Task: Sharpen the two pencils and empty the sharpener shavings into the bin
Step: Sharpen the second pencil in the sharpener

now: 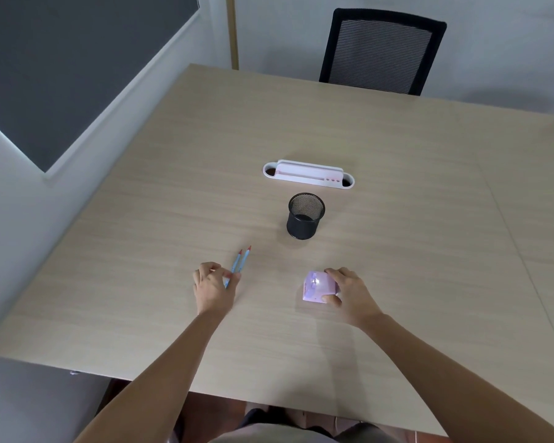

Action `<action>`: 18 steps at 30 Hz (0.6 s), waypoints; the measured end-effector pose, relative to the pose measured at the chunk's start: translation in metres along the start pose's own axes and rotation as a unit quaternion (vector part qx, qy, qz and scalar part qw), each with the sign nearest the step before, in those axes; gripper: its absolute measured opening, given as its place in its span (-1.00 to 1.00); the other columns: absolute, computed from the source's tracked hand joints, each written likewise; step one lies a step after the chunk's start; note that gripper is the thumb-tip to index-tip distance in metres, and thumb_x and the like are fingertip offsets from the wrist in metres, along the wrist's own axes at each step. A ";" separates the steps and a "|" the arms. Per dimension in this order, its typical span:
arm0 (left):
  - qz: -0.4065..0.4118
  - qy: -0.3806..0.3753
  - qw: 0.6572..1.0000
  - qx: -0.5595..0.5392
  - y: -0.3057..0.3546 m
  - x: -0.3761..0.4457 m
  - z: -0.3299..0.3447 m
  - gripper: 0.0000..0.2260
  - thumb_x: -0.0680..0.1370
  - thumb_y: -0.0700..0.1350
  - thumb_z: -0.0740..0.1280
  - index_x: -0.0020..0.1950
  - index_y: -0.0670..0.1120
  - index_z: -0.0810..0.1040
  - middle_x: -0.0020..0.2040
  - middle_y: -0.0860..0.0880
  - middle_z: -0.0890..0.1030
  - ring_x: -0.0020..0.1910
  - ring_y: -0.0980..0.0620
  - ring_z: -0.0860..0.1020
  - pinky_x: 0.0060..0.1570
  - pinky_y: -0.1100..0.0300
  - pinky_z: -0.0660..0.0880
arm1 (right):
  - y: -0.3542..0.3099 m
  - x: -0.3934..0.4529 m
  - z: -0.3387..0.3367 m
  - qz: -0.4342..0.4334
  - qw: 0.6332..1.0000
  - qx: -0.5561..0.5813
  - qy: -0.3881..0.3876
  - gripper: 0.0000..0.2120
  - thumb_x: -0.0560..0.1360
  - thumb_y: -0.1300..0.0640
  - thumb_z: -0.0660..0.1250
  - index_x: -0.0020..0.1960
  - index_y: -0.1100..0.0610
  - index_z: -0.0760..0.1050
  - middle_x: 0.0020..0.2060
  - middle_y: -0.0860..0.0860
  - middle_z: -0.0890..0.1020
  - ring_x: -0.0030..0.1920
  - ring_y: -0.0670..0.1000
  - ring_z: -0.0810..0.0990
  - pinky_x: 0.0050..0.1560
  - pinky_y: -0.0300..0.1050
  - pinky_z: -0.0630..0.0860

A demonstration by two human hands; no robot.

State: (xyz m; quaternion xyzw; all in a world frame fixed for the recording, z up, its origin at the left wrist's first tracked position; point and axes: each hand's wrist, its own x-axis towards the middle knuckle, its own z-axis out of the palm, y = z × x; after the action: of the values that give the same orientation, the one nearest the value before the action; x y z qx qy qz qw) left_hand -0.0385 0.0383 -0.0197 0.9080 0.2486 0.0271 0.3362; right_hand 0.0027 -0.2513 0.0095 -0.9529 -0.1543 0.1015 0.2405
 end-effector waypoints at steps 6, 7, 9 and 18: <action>0.081 -0.036 0.996 -0.021 0.008 -0.010 0.004 -0.88 0.51 -0.10 0.39 -0.14 -0.15 0.61 0.01 -0.12 0.52 0.02 -0.11 0.47 0.05 0.01 0.46 | -0.002 -0.001 -0.001 -0.002 1.000 0.003 -0.001 -0.52 0.37 0.19 0.41 0.27 0.18 0.42 -0.02 0.13 0.54 -0.07 0.14 0.48 -0.06 -0.14 0.36; 0.109 -0.085 0.990 -0.030 0.011 -0.012 0.005 -0.89 0.53 -0.12 0.36 -0.14 -0.15 0.59 -0.05 -0.12 0.56 -0.04 -0.09 0.52 0.01 0.00 0.50 | -0.002 -0.002 -0.002 -0.002 1.000 0.004 -0.002 -0.52 0.38 0.19 0.41 0.27 0.17 0.42 -0.02 0.13 0.54 -0.06 0.15 0.48 -0.06 -0.13 0.38; 0.126 -0.209 0.969 -0.026 0.018 -0.015 0.005 -0.89 0.57 -0.14 0.30 -0.17 -0.08 0.52 -0.19 -0.06 0.64 -0.24 -0.03 0.59 -0.16 0.03 0.57 | -0.003 -0.002 -0.003 -0.004 1.000 0.001 -0.005 -0.53 0.38 0.19 0.41 0.27 0.18 0.42 0.00 0.13 0.54 -0.04 0.15 0.47 -0.03 -0.09 0.42; 0.171 -0.295 0.939 -0.036 0.038 -0.012 0.008 -0.91 0.58 -0.19 0.27 -0.10 -0.12 0.54 -0.30 -0.05 0.56 -0.34 0.00 0.43 -0.36 0.22 0.35 | -0.006 -0.001 -0.007 -0.009 0.999 -0.018 -0.025 -0.57 0.39 0.19 0.39 0.24 0.20 0.43 0.02 0.15 0.54 -0.02 0.19 0.47 0.03 0.05 0.47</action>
State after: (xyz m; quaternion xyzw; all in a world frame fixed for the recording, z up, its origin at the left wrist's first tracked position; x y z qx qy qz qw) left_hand -0.0303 0.0031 -0.0003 0.8916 -0.0218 -0.1758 0.4168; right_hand 0.0025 -0.2493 0.0185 -0.9528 -0.1706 0.1204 0.2205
